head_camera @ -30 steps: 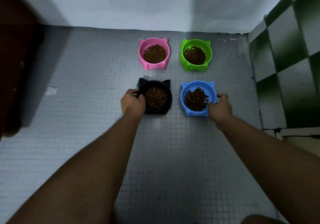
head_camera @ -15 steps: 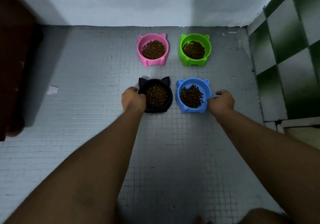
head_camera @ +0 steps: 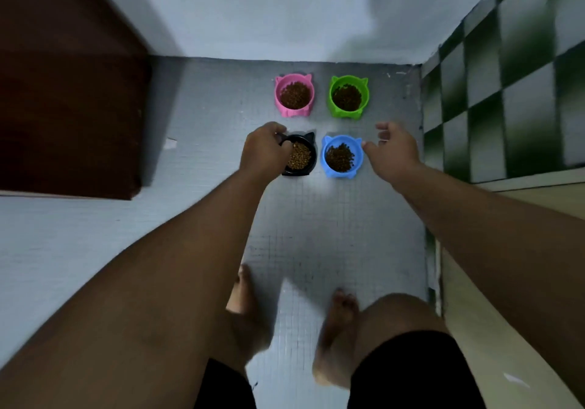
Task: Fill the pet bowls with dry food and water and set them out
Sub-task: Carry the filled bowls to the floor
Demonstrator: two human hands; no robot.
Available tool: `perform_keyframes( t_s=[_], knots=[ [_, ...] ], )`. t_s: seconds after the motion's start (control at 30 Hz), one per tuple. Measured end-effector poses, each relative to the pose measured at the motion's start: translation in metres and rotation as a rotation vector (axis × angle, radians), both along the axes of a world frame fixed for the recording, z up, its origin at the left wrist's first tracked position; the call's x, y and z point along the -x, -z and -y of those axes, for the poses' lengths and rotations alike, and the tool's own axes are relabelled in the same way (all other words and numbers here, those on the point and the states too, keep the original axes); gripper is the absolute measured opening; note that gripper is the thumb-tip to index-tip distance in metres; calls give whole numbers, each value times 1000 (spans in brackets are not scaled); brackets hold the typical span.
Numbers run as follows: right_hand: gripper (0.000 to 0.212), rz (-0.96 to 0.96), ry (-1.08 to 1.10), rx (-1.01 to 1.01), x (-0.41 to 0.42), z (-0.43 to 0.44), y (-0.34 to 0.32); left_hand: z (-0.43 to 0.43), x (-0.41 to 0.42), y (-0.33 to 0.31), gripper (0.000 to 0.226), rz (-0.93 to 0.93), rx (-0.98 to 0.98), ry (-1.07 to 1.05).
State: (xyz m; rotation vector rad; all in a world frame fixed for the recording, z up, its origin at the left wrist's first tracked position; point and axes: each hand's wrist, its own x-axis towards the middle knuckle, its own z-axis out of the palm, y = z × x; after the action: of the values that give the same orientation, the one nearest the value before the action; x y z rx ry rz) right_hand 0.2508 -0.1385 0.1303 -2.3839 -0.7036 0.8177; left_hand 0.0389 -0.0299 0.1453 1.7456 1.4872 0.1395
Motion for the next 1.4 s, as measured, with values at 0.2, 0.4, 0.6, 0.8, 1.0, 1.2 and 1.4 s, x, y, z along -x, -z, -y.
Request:
perform_keyframes(
  t_s=[0.2, 0.4, 0.6, 0.8, 1.0, 1.2, 1.4],
  knots=[
    [42, -82, -28, -53, 25, 28, -169, 39, 16, -166, 36, -29, -1, 89],
    [37, -86, -40, -77, 44, 74, -294, 85, 29, -276, 36, -34, -48, 127],
    [44, -63, -24, -114, 67, 120, -367, 119, 44, -345, 42, -33, -105, 269],
    [52, 6, 28, -178, 119, 176, -402, 161, 78, -377, 41, 52, -112, 352],
    [55, 99, 164, -206, 187, 249, -433, 209, 124, -413, 39, 159, -115, 460],
    [50, 166, 353, -297, 230, 324, -461, 266, 138, -442, 38, 226, -130, 608],
    [44, 264, 523, -398, 249, 435, -471, 357, 118, -460, 41, 326, -115, 834]
  ],
)
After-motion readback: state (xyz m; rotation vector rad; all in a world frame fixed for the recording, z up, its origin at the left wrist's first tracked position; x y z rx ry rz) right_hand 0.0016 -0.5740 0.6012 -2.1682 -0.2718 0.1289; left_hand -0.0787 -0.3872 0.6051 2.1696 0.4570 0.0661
